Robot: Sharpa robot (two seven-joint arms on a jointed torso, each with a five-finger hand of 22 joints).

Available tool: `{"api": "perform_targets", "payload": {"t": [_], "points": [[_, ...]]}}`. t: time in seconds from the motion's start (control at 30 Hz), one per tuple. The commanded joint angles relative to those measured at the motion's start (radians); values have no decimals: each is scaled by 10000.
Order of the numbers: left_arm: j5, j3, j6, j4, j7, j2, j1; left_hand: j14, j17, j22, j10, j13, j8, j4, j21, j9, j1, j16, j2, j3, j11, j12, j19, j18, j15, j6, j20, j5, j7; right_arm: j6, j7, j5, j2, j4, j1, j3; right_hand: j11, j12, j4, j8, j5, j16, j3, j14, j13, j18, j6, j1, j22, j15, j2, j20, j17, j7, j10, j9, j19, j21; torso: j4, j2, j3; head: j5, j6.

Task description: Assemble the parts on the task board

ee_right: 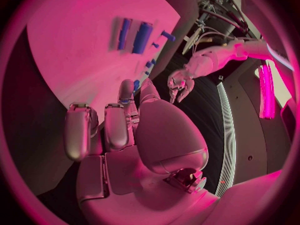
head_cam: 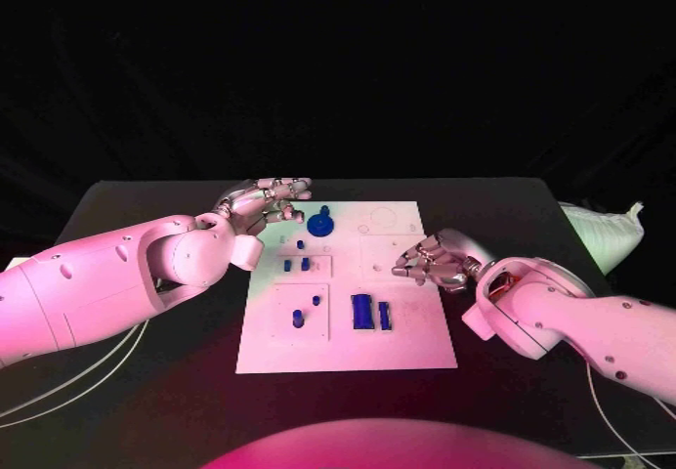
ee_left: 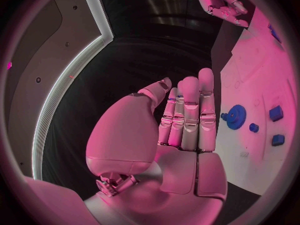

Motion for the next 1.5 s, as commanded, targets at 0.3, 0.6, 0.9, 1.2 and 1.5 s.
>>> {"api": "perform_targets", "payload": {"t": [0.3,0.6,0.9,1.2,1.5], "points": [[815,-26,-880,-982,889,439,-254,-1903,-2042,-1794,-278,-804,135,97,-2425,-14,-33,-3947,33,-123,291,-825,-2675,79,689,-273,718,-43,38,-294,5471,7438,1413,-3098,420,0,804,-3011,-527,-84,-206,-6793,503,-3060,-3926,1049,-1041,1277,-5876,805,348,710,-5656,686,-1394,-658,-3714,-7110,-150,-639,-96,-48,660],[976,-28,-1433,-1491,1624,639,-422,-1751,-3087,-3516,-85,-949,-142,158,-3471,-24,103,-6481,43,12,420,-1771,-3601,217,1048,-167,1278,-25,-12,619,6339,8143,2228,-4576,455,8,1063,-4332,-747,-106,-370,-10414,1162,-3443,-7236,1029,-954,1599,-8064,1321,228,1265,-8365,765,-825,-1727,-3937,-9775,-122,-705,12,-60,987],[536,-11,-1607,-1190,1136,603,-445,-6130,-4433,-6533,-4821,-1570,-1308,-15,-4089,-678,-5983,-7895,1069,-1753,-243,-2601,-7233,-543,475,-4598,167,-589,-826,-597,5838,7946,2100,-4066,661,-234,451,-4942,-1908,-718,-1119,-11285,1755,-8362,-8247,247,-5217,-5422,-10254,433,-561,433,-9573,-109,-5823,-2593,-8360,-11290,-24,-736,46,-78,1193],[-321,88,-3923,-33,1729,562,-592,-7791,-4433,-7597,-6627,-1570,-1308,-15,-4089,-678,-8288,-8341,1069,-2425,-1094,-3466,-8584,-757,-263,-6288,-267,-1306,-1816,-2627,7038,9805,1788,-2387,1421,-1103,-325,-4942,-1908,-718,-2073,-12139,1755,-10281,-9193,24,-6854,-8109,-11008,433,-561,105,-9962,-448,-7744,-3530,-10080,-11784,367,-904,266,-124,2103],[-1106,178,-6043,1027,2273,524,-726,-8920,-4433,-8322,-7856,-1570,-1308,-15,-4089,-678,-9862,-9331,1069,-2881,-1094,-3466,-9500,-1628,-263,-7438,-1225,-1306,-1816,-3485,7545,10591,1655,-1678,1742,-1470,-325,-4942,-1908,-718,-2073,-12139,1755,-11578,-9193,-781,-7956,-9926,-11517,433,-561,-622,-10814,-1189,-9050,-3530,-11238,-12114,470,-948,324,-136,2342]]}}
